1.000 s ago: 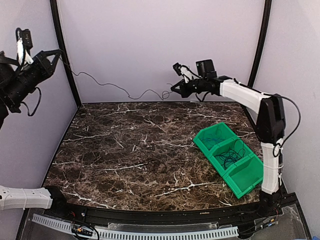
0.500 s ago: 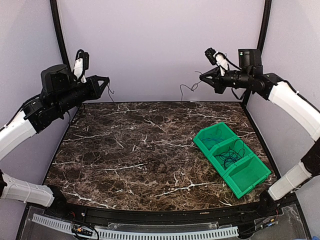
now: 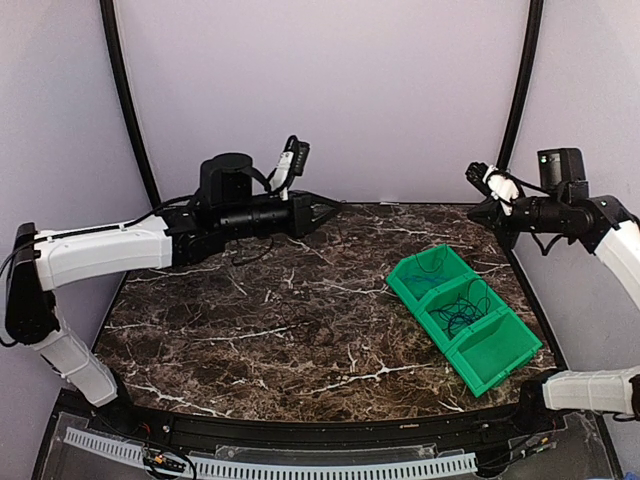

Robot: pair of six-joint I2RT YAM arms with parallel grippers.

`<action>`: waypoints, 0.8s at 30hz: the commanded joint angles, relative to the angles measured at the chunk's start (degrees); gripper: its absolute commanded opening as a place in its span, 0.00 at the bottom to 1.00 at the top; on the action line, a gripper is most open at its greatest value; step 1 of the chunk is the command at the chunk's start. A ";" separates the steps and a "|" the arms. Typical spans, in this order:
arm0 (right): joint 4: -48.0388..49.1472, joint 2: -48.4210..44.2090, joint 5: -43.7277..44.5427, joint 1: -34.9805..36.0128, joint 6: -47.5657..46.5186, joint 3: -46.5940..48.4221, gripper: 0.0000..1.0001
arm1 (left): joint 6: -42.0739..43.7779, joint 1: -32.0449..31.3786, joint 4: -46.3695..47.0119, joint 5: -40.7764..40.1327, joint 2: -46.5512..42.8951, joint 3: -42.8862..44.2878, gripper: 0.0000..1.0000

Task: Untangle the cables
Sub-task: Place the untangled cable in the bin.

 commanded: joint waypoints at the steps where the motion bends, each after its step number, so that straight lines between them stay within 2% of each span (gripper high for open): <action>1: -11.26 -3.94 2.77 -2.53 -10.48 -1.38 0.00 | -1.02 -5.19 15.26 10.68 5.57 6.04 0.00; 9: -28.28 -6.56 8.09 -5.51 -20.50 3.84 0.00 | -10.35 -16.57 29.21 17.97 23.70 18.05 0.00; 13: -33.71 -7.60 10.71 -5.60 -23.12 1.40 0.00 | -13.14 -19.63 35.49 17.72 28.97 19.99 0.00; 17: -35.51 -9.04 15.14 -5.76 -25.18 -5.07 0.00 | -16.65 -21.53 41.88 17.22 33.57 21.74 0.00; 24: -33.11 -9.83 16.97 -7.37 -27.63 -13.01 0.00 | -16.85 -24.18 44.19 13.28 39.78 29.34 0.00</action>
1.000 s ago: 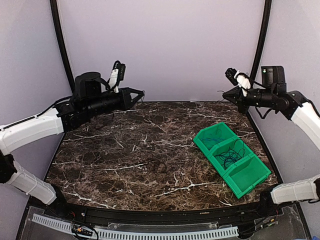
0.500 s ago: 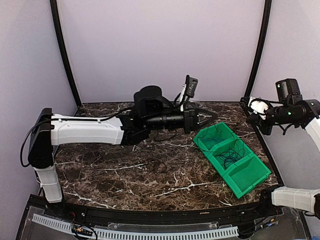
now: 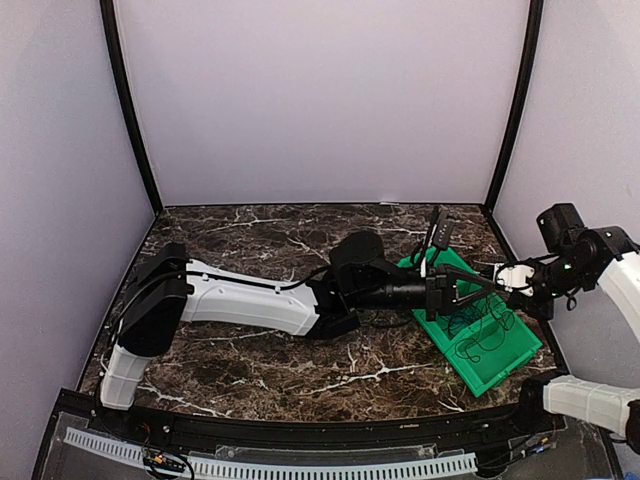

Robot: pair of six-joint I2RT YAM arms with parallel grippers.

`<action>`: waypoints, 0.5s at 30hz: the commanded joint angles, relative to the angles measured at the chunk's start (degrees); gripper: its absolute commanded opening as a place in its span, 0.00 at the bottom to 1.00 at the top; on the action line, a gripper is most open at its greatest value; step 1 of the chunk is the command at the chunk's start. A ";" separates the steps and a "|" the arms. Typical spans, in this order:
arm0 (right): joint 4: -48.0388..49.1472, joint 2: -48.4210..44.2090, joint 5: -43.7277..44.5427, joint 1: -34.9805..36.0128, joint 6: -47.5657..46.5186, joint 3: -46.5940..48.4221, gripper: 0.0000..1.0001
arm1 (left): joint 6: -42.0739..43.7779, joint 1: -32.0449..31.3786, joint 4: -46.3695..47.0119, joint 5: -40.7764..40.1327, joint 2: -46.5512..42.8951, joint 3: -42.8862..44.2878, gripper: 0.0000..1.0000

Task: Untangle the cables
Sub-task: Place the untangled cable in the bin.

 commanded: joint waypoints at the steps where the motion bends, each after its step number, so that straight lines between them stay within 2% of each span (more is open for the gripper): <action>1: 0.27 0.04 1.15 -1.04 -2.09 -2.80 0.00 | -1.44 -1.39 6.88 -3.82 1.37 4.60 0.00; 4: -0.22 1.39 1.04 -1.62 -2.40 -5.28 0.00 | -2.45 -1.60 7.83 -4.76 2.88 5.57 0.00; 10: 7.25 2.13 2.15 -3.03 -2.15 -13.11 0.02 | 0.85 -1.66 11.22 -10.17 3.50 1.03 0.00; 12: 7.79 2.56 1.91 -4.50 -2.81 -12.66 0.14 | 1.86 -1.59 12.47 -10.28 3.31 -0.60 0.00; 15: 6.72 2.91 -1.20 -7.68 -4.48 -8.99 0.38 | 3.96 -1.53 13.58 -11.15 1.81 -4.30 0.00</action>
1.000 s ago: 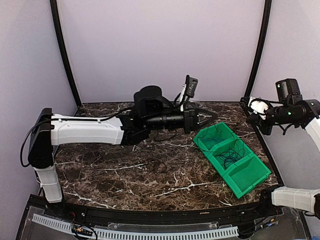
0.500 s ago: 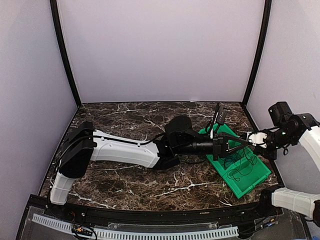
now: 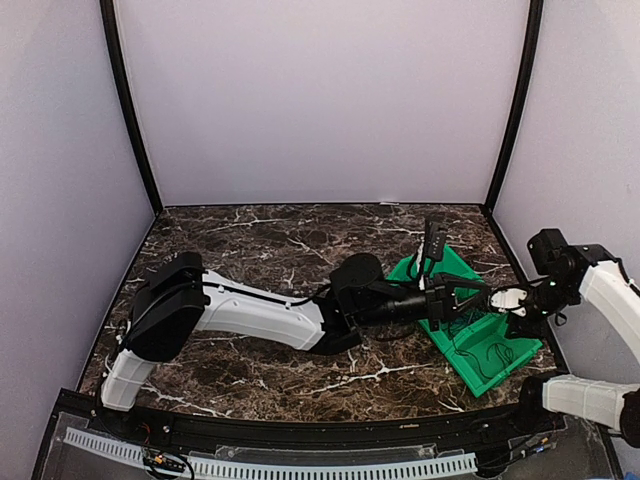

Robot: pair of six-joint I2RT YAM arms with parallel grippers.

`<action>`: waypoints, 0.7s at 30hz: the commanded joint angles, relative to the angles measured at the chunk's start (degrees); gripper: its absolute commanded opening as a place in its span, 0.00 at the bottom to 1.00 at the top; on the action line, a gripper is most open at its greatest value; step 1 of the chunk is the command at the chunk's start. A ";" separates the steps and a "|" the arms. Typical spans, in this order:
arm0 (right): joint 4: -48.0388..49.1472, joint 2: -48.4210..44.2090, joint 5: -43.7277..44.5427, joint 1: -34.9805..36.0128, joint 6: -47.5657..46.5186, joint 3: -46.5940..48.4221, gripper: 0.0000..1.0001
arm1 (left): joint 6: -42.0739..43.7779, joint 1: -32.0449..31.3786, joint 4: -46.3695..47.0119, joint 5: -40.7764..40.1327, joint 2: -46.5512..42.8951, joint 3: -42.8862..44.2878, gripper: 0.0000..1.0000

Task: Untangle the cables
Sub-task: Place the untangled cable in the bin, then pass from the left arm to the right

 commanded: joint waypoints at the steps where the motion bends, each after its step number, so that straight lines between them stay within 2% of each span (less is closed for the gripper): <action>1: 1.59 -0.21 -3.85 -4.67 -2.51 5.00 0.44 | 4.42 -0.01 5.02 -4.43 -3.04 -6.08 0.00; 4: 0.06 -0.43 -7.72 -6.37 -3.64 7.67 0.54 | 4.81 0.48 1.86 -9.93 -5.23 -8.88 0.00; 7: -0.93 -0.16 -13.27 -6.47 -3.27 9.45 0.59 | 1.90 1.67 0.94 -13.66 -6.33 -11.20 0.00; 12: -1.38 1.74 -30.33 -6.46 -0.01 11.94 0.65 | -1.82 3.02 -0.89 -15.53 -6.55 -12.19 0.00; 16: 2.61 4.69 -39.46 -6.42 5.34 13.89 0.72 | -2.27 3.48 -0.06 -13.69 -6.42 -12.47 0.00; 21: 3.47 9.60 -46.44 -5.90 5.99 14.94 0.76 | -2.02 4.01 0.39 -8.75 -6.19 -11.78 0.00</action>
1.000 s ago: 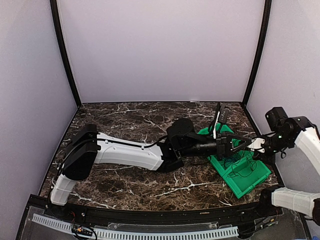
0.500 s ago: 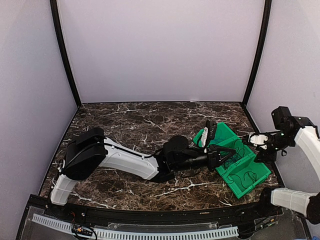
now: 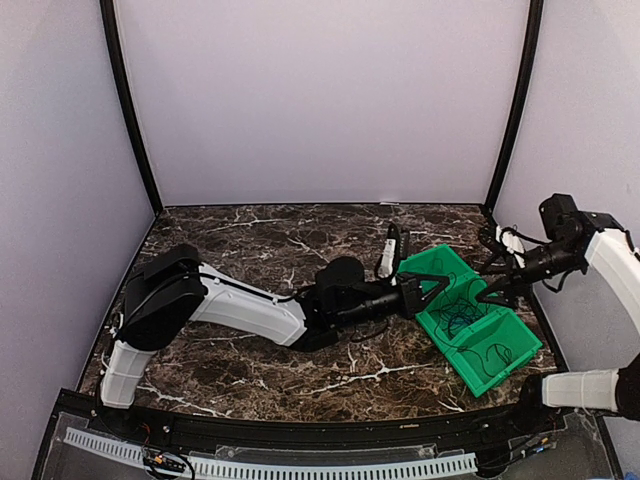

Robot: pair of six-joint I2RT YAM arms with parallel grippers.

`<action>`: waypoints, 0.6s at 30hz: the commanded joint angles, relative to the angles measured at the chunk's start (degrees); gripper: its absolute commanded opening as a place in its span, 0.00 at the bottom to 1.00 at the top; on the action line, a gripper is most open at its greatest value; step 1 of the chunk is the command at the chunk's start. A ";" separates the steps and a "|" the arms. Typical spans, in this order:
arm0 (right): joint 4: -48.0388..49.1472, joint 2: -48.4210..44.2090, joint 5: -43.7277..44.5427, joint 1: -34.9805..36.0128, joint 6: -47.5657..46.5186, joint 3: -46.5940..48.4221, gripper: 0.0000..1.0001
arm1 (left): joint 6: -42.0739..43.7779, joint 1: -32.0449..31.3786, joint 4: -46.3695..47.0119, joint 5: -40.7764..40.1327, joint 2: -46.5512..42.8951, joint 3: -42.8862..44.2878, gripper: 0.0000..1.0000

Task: Untangle the cables
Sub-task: Pass from the left arm to the right

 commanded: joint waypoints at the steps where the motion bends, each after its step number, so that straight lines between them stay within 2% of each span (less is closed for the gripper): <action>1: 2.54 3.34 -10.76 0.55 2.93 1.72 0.77 | -0.35 0.05 1.68 5.27 -3.43 0.25 0.00; 7: 8.08 4.52 -13.31 3.62 6.94 1.11 0.78 | -1.34 0.07 2.29 12.24 -1.57 3.09 0.00; 10: 9.09 4.62 -13.57 5.84 8.06 0.77 0.71 | -1.85 0.06 2.33 14.58 -0.78 4.22 0.00; 12: 8.83 4.78 -13.67 6.45 8.00 0.66 0.60 | -1.95 0.04 1.99 15.00 -0.66 4.60 0.00; 14: 8.41 5.15 -13.27 6.56 7.94 0.83 0.43 | -1.81 0.07 1.74 15.17 -0.64 4.66 0.00; 17: 5.87 6.02 -11.49 6.52 6.72 2.34 0.00 | -1.74 0.07 1.09 15.06 -0.72 4.67 0.00; 18: 4.37 6.42 -10.11 6.48 5.95 3.20 0.00 | -1.72 0.07 0.32 14.81 -0.82 4.67 0.04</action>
